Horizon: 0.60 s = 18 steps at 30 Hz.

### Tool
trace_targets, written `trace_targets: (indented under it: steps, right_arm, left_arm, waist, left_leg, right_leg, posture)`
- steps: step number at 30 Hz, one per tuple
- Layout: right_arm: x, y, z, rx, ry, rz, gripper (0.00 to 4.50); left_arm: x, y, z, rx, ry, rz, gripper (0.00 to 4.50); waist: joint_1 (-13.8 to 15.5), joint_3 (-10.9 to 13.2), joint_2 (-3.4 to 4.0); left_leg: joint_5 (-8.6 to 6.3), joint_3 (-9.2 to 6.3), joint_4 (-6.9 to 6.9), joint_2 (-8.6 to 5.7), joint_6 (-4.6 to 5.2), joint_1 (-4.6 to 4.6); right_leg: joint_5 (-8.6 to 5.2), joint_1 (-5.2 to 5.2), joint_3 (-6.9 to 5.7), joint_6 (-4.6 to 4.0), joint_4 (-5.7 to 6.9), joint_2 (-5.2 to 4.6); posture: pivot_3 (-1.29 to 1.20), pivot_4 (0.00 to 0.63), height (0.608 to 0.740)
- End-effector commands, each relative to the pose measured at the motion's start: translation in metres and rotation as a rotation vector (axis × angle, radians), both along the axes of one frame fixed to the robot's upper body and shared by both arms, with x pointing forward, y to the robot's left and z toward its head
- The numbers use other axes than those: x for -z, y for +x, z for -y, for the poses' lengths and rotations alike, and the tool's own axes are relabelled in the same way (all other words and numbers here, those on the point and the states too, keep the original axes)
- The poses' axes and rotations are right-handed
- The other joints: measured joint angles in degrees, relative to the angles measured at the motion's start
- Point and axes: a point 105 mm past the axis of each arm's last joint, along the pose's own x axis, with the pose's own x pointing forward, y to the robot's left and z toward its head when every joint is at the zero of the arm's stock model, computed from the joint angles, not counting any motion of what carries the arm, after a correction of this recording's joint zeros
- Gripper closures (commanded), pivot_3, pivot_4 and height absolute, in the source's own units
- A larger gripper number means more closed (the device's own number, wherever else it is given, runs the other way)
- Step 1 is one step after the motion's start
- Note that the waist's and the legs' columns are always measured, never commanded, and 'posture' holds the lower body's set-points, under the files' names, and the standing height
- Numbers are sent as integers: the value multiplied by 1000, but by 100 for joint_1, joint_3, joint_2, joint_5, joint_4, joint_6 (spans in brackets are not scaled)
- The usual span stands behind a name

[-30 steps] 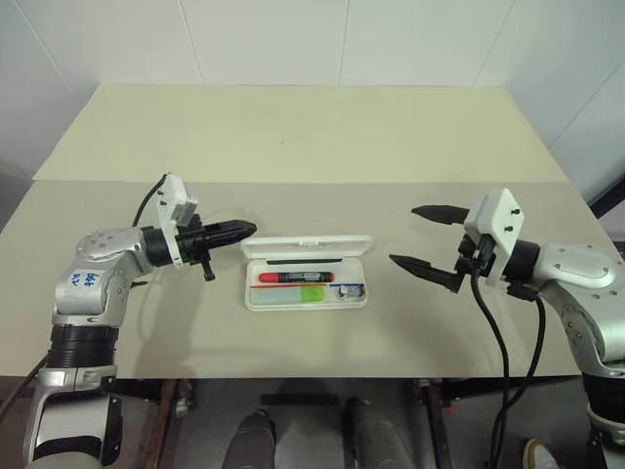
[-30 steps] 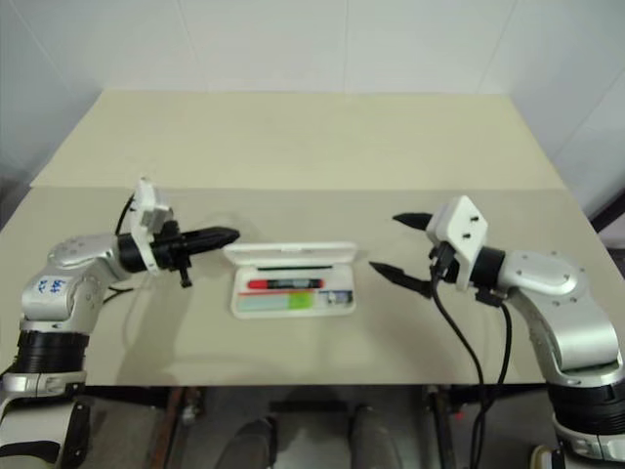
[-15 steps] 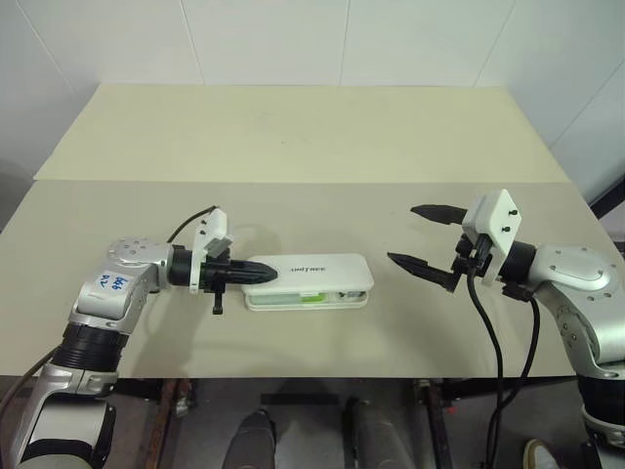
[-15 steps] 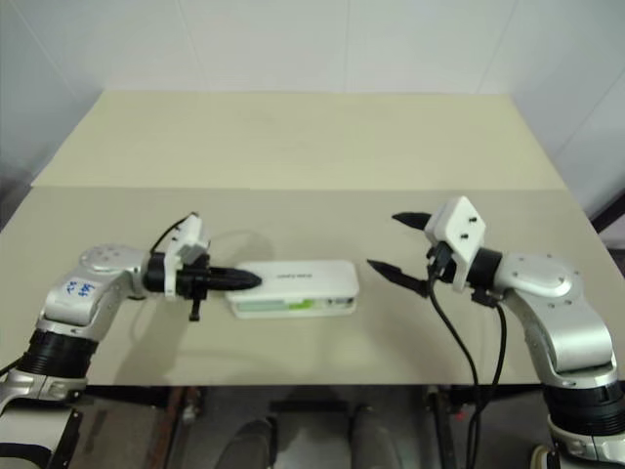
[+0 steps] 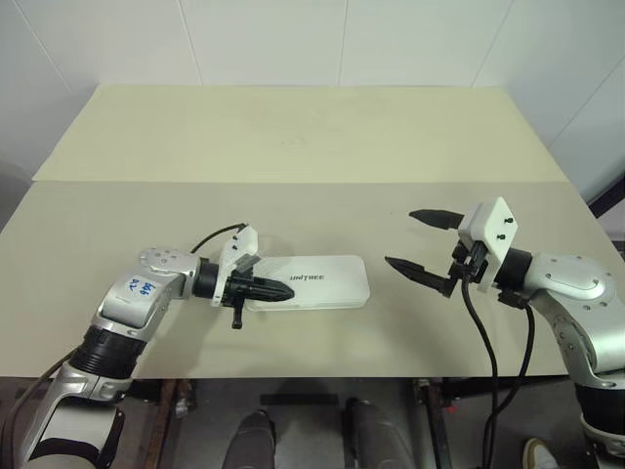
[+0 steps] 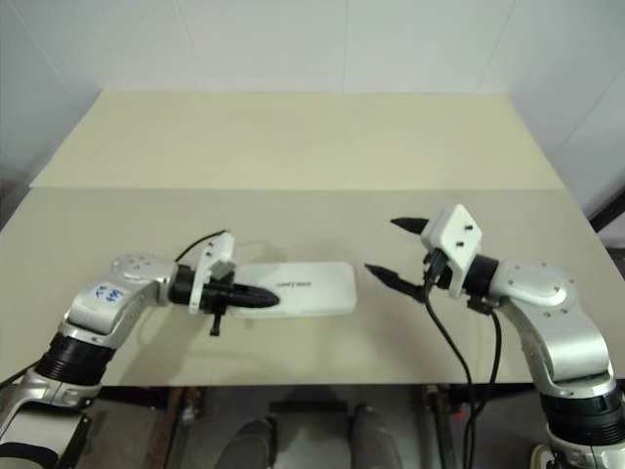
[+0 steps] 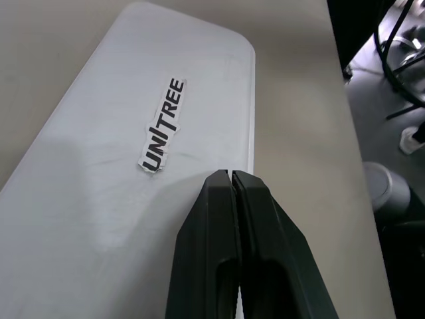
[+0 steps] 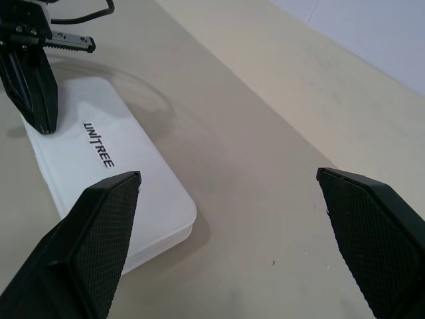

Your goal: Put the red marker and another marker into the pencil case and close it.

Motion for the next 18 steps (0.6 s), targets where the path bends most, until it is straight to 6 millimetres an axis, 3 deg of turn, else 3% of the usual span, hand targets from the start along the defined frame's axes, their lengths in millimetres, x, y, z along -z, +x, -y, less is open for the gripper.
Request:
trace_targets:
  steps: [1, 6, 11, 16, 18]
  right_arm:
    - [-11, -6, -6, -16, 15, 62, 0]
    - [-11, -6, -9, -14, 24, 64, 0]
    - [-10, -6, -9, -15, 25, 59, 0]
    - [-8, -5, -5, -16, 12, 48, 0]
    - [-8, -5, -4, -16, 10, 45, 0]
  left_arm:
    - [8, 4, -4, -38, 91, 28, 4479]
    - [2, 4, -2, -29, 82, 58, 4479]
    - [-39, 0, 6, 40, -110, 124, 4479]
    - [-72, 3, -6, 39, -212, 236, 4479]
    - [-81, 4, -13, 28, -222, 280, 4071]
  waist:
    - [-1, 0, 0]
    - [-3, -1, -1]
    - [-2, 0, -3]
    - [-2, 0, -2]
    - [-3, 0, -2]
  left_leg:
    - [1, 0, 1, 0, 1, 2]
    - [6, 0, 12, 0, 4, 2]
    - [7, 0, 15, 0, 4, -2]
    - [6, 0, 10, 0, 4, -4]
    - [5, 0, 8, 0, 4, -4]
  right_leg:
    - [0, 3, 0, -1, 0, 0]
    - [-10, 8, 1, -30, -4, 0]
    - [-7, 6, 1, -31, -4, 0]
    - [-8, 3, 1, -31, -4, 0]
    - [-6, 3, 1, -27, -4, 0]
  posture:
    - [0, 150, 740]
    - [0, 150, 740]
    - [0, 150, 740]
    - [0, 150, 740]
    - [0, 150, 740]
